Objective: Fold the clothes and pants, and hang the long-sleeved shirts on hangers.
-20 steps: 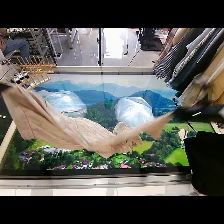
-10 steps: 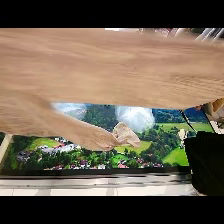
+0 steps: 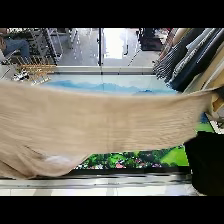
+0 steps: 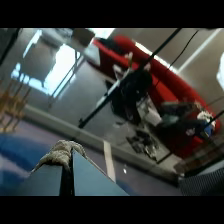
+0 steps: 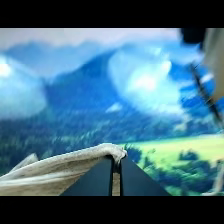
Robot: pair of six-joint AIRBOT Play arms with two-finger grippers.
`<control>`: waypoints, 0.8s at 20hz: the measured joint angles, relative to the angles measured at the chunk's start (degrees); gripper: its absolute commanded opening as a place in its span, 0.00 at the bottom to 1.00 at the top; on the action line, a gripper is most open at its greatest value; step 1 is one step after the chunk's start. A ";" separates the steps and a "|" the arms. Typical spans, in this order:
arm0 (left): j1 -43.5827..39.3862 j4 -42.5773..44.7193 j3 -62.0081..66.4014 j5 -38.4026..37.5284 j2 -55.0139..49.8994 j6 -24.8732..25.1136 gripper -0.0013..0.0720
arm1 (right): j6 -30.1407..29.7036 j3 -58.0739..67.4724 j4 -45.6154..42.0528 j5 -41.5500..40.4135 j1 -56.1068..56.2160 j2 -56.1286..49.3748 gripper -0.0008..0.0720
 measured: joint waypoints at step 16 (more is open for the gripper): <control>-11.23 7.76 -9.88 25.16 -26.62 5.35 0.75 | 8.61 8.44 1.22 -18.99 12.59 -47.01 0.79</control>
